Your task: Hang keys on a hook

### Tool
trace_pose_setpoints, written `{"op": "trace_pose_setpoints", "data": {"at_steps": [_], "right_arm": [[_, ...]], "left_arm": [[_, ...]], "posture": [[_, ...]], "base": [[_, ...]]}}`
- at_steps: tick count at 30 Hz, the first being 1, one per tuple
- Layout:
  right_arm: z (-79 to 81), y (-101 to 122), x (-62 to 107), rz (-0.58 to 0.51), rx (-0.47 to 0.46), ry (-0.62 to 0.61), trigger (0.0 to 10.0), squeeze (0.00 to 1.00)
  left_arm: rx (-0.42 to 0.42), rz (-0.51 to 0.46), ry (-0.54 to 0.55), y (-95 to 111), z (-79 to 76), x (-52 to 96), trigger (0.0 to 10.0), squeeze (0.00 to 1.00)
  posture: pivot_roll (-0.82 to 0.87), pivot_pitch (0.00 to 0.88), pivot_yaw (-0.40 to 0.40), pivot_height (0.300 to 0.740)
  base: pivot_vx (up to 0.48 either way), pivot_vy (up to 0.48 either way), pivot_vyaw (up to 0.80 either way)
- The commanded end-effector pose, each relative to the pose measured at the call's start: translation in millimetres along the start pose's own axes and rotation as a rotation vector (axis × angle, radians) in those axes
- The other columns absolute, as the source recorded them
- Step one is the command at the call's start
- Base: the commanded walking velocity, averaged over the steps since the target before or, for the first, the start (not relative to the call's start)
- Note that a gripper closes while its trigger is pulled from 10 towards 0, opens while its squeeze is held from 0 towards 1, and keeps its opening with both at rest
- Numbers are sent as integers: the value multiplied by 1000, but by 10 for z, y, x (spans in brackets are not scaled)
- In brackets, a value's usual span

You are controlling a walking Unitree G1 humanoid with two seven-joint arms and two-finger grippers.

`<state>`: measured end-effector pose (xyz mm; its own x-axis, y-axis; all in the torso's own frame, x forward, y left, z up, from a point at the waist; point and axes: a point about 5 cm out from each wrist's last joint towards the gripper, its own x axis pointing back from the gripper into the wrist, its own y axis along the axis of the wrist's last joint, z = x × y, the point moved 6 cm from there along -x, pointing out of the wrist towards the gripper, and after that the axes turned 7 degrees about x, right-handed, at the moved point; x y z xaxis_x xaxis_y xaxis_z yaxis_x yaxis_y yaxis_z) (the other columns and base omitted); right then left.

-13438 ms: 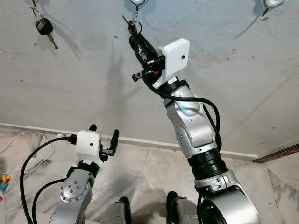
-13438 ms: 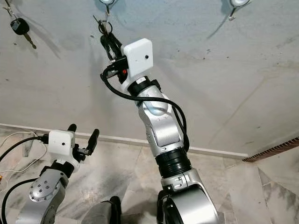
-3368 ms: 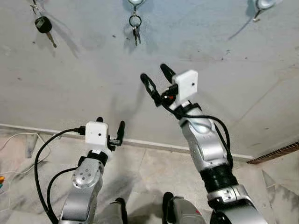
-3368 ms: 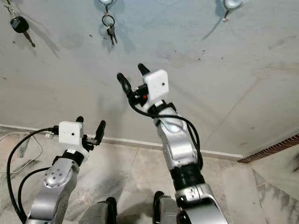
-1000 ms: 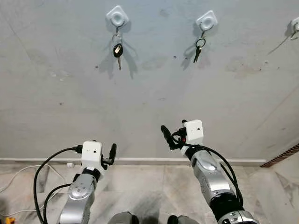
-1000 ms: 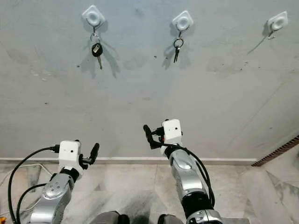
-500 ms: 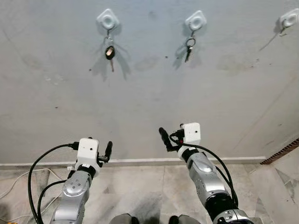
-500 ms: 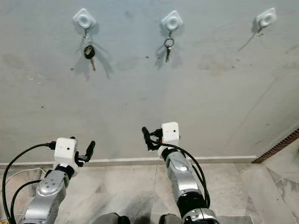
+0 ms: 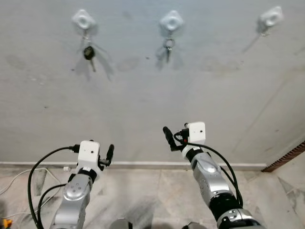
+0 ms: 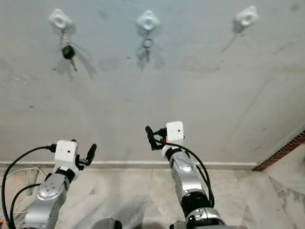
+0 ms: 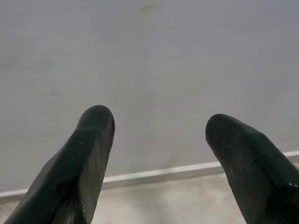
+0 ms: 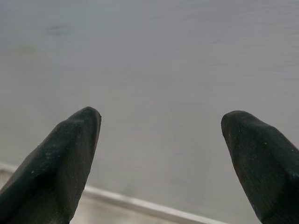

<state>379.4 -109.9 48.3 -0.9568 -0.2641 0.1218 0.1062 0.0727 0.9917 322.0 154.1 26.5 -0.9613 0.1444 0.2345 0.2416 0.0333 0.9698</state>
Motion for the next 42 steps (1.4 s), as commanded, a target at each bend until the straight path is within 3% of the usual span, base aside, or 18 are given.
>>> {"op": "trace_pose_setpoints", "data": {"at_steps": [1,18,38,42], "right_arm": [[92,28,-23,-12,-9,15,10000,0],[98,-50,14,8,7,29,10000,0],[49,-75,36,16,22,10,10000,0],[11,-70,42,13,27,-18,10000,0]], "left_arm": [[-13,13,34,-19,135,30,10000,0],[34,4,44,-25,124,43,10000,0],[47,13,27,-45,69,41,10000,0],[36,9,23,-37,67,38,10000,0]], "posture": [[66,146,52,740],[59,158,37,740],[52,169,33,740],[51,168,31,740]], "base": [[0,-330,0],[0,-20,0],[0,471,0],[0,0,0]]}}
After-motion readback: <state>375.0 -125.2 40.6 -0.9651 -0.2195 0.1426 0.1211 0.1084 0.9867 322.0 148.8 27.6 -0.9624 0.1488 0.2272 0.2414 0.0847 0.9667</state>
